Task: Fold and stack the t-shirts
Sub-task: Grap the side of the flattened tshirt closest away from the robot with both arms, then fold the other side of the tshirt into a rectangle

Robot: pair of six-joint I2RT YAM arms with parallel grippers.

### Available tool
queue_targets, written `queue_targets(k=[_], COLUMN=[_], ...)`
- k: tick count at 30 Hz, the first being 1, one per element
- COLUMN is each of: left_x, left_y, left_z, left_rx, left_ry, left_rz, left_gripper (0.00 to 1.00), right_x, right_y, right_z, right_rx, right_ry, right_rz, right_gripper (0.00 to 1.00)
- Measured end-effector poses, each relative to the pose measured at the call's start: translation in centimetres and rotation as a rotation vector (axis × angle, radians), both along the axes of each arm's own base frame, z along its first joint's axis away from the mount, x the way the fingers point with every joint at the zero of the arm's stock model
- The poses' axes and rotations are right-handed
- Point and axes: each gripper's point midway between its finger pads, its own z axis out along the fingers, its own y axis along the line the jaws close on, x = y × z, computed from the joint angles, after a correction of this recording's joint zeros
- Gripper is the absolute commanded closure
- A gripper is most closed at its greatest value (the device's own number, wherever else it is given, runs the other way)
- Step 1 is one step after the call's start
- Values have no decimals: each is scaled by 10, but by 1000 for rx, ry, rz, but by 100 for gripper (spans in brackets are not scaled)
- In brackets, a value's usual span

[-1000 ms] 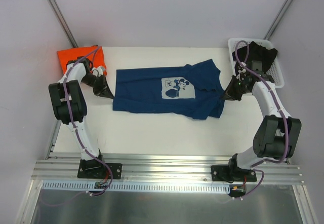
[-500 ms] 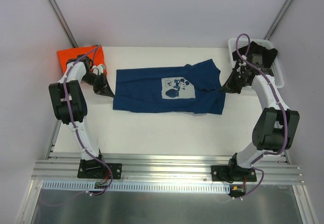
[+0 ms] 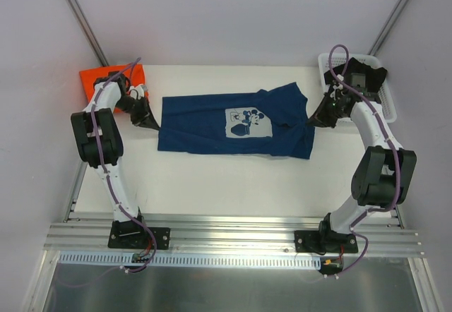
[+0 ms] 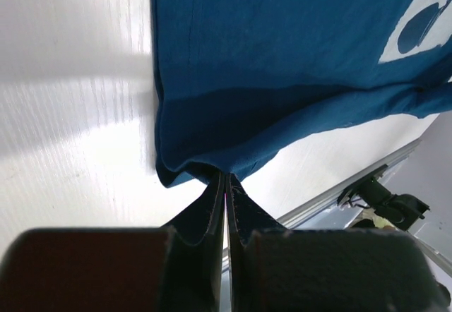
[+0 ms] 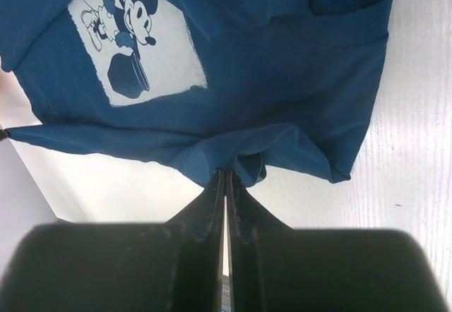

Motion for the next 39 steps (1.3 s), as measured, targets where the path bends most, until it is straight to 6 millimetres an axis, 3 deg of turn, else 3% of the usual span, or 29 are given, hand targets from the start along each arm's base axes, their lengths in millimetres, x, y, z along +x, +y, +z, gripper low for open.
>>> queue_targets(k=[11,22,27,39], left_x=[20,39,45,64], left_y=[0,-2,1,14], left_z=[-1,6,8,-5], left_rx=[8,48,78,144], left_ry=[-35,-101,-122,-139], left_rz=[-10,-28,-29,-18], left_gripper=[100,100,100,100], right_x=[49,116,129,158], right_y=[2,35,43,30], right_z=[15,16,9,14], right_rx=[-29,-62,-81,-151], right_ry=[-73,-153,-161,-217], right_rz=[20,103,122,100], right_gripper=[99,99,99,99])
